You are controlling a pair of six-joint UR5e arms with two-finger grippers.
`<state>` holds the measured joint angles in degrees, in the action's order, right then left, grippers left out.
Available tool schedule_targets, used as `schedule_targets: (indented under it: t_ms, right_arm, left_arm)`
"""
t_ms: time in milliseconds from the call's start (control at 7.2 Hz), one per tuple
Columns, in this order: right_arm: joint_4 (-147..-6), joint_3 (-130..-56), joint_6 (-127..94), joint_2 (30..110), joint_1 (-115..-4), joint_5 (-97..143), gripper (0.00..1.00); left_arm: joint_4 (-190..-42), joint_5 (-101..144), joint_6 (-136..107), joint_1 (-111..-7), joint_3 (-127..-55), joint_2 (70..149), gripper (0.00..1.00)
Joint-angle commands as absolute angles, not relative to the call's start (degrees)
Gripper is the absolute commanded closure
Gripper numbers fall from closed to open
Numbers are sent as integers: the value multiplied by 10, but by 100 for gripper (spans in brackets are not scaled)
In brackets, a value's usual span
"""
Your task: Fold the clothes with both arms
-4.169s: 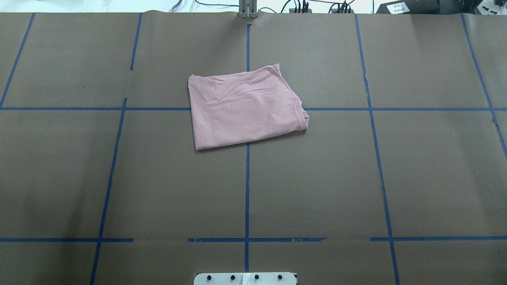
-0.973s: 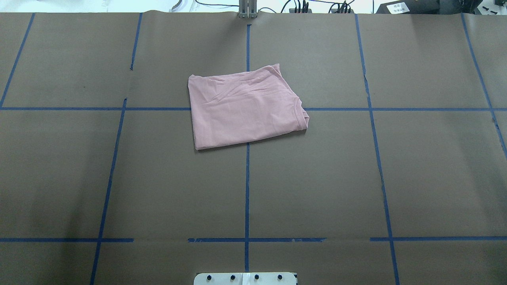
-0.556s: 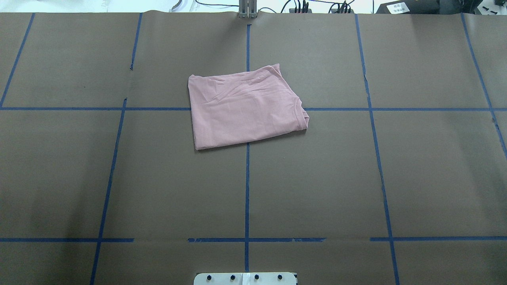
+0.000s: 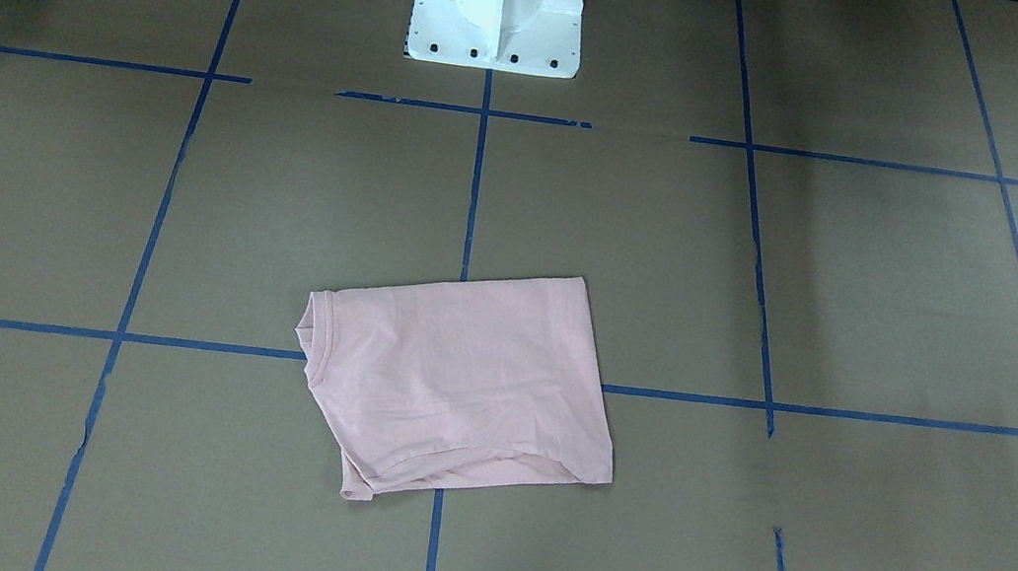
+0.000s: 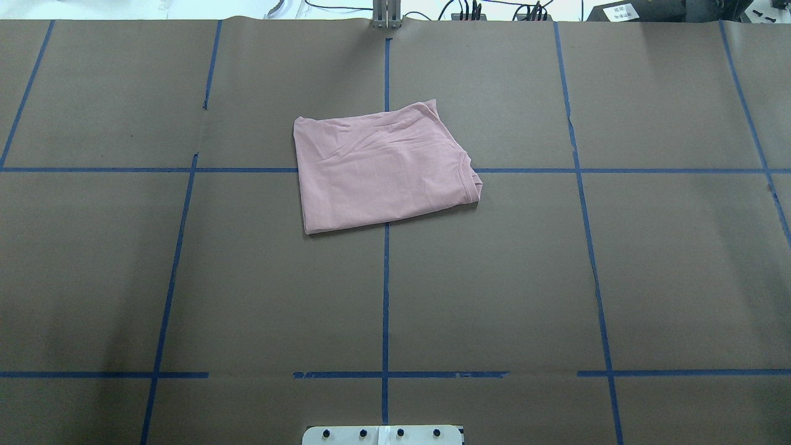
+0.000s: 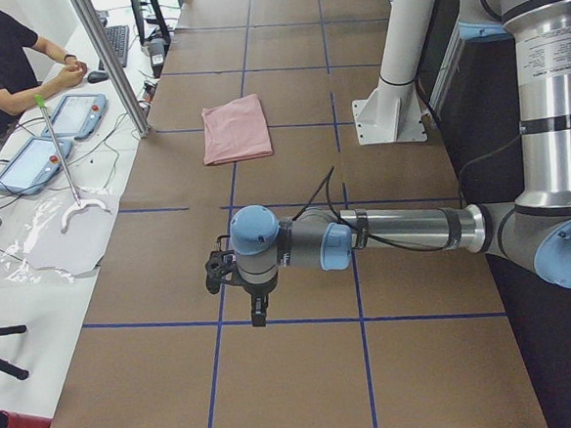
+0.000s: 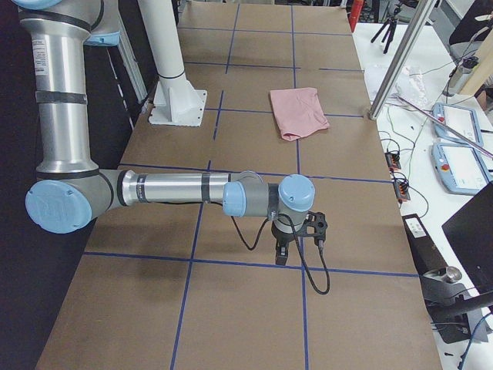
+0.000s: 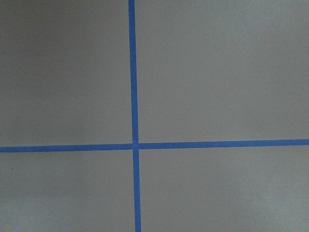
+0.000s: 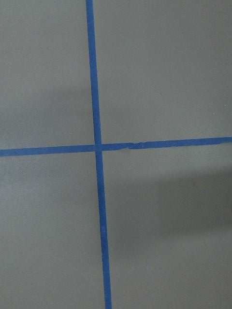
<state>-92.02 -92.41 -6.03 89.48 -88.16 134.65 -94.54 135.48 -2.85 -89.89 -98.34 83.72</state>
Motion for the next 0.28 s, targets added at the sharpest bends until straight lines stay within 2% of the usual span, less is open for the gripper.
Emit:
schedule_targets:
  t_ms: [0,139]
  right_arm:
    - [-920,-926,-59,895,-882,1347,0]
    - [-920,-926,-59,894,-882,1347,0]
  left_arm:
    - [-946,1355,-28,-899,-983,838,0]
    - [-946,1355,-28,-899,-983,838,0]
